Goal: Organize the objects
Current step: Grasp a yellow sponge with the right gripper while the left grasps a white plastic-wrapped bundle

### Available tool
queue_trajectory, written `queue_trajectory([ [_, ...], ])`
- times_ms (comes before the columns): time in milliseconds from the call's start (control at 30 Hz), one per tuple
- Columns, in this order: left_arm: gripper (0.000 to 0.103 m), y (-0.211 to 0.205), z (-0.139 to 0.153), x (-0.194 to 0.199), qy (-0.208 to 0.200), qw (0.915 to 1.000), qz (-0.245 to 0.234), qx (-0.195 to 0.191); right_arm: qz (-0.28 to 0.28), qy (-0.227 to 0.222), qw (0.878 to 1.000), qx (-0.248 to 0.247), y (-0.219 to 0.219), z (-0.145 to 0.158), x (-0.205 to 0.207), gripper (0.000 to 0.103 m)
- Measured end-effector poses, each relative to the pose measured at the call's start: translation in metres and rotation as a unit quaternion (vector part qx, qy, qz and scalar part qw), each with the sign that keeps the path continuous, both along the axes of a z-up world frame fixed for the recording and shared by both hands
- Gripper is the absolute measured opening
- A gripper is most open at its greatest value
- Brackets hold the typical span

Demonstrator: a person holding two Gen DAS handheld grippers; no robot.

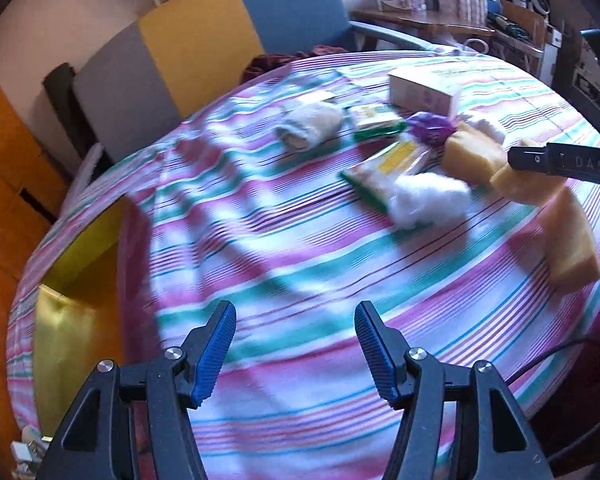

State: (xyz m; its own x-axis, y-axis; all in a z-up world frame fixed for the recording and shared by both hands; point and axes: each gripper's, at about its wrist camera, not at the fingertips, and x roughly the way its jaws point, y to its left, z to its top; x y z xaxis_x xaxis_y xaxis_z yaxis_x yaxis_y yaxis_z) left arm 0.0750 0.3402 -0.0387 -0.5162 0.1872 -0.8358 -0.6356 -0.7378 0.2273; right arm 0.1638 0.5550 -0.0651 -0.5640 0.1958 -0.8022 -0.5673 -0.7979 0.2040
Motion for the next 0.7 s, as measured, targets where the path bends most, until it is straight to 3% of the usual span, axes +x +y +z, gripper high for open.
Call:
queue_trajectory([
  [267, 0.063, 0.049, -0.011, -0.028, -0.088, 0.9946, 0.007, 0.055, -0.024, 0.03, 0.999, 0.0, 0.01, 0.009, 0.008, 0.063],
  [433, 0.063, 0.069, -0.02, -0.047, -0.158, 0.9782, 0.03, 0.131, -0.039, 0.038, 0.999, -0.003, 0.016, 0.011, 0.01, 0.063],
  [533, 0.063, 0.082, -0.029, -0.053, -0.181, 0.9716, 0.019, 0.151, -0.045, 0.042, 0.998, -0.007, 0.018, 0.011, 0.012, 0.063],
  [700, 0.061, 0.094, -0.04, -0.057, -0.186, 0.9696, 0.021, 0.158, -0.045, 0.044, 0.998, -0.008, 0.019, 0.011, 0.012, 0.063],
])
